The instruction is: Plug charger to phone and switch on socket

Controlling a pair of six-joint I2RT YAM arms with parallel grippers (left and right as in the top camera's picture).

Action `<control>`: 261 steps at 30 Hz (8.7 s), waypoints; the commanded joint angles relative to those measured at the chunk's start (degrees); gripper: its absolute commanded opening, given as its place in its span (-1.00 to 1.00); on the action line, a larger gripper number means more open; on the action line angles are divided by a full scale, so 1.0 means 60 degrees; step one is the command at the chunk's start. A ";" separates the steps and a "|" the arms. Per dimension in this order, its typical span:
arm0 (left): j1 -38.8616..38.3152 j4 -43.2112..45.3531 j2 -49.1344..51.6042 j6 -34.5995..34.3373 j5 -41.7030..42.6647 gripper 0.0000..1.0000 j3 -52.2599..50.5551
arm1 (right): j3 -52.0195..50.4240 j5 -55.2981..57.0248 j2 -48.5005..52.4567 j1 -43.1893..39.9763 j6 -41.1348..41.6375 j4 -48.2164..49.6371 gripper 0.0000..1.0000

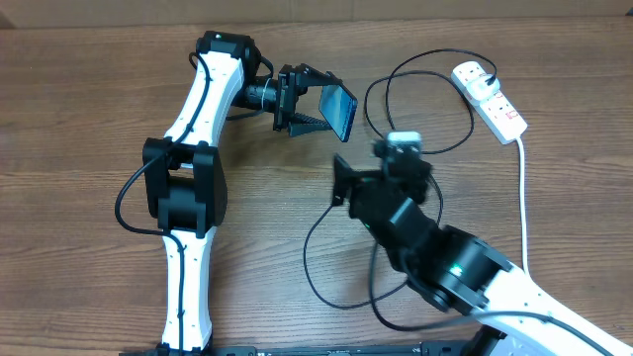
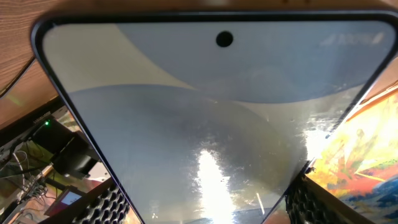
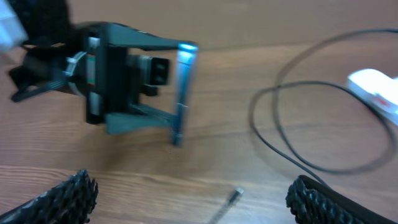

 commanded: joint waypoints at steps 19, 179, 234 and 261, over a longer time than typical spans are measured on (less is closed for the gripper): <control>-0.0080 -0.0018 0.0102 0.0557 0.0568 0.34 0.0270 | 0.0998 -0.2382 0.1563 -0.1654 -0.0965 0.1464 0.59; -0.0015 0.3209 0.0098 -0.1526 -0.0605 -0.24 0.0288 | 0.1504 -0.1082 0.3195 -0.1654 1.4648 0.2182 -0.93; -0.0015 0.3275 0.0098 -0.1814 -0.1115 -0.77 0.0288 | 0.1504 -0.1122 0.3417 -0.1654 1.4600 0.2408 -0.92; 0.0605 0.3118 -0.0095 0.1042 -0.3865 -0.92 0.0288 | 0.1508 -0.1344 0.1184 -0.2477 0.5348 0.1610 0.75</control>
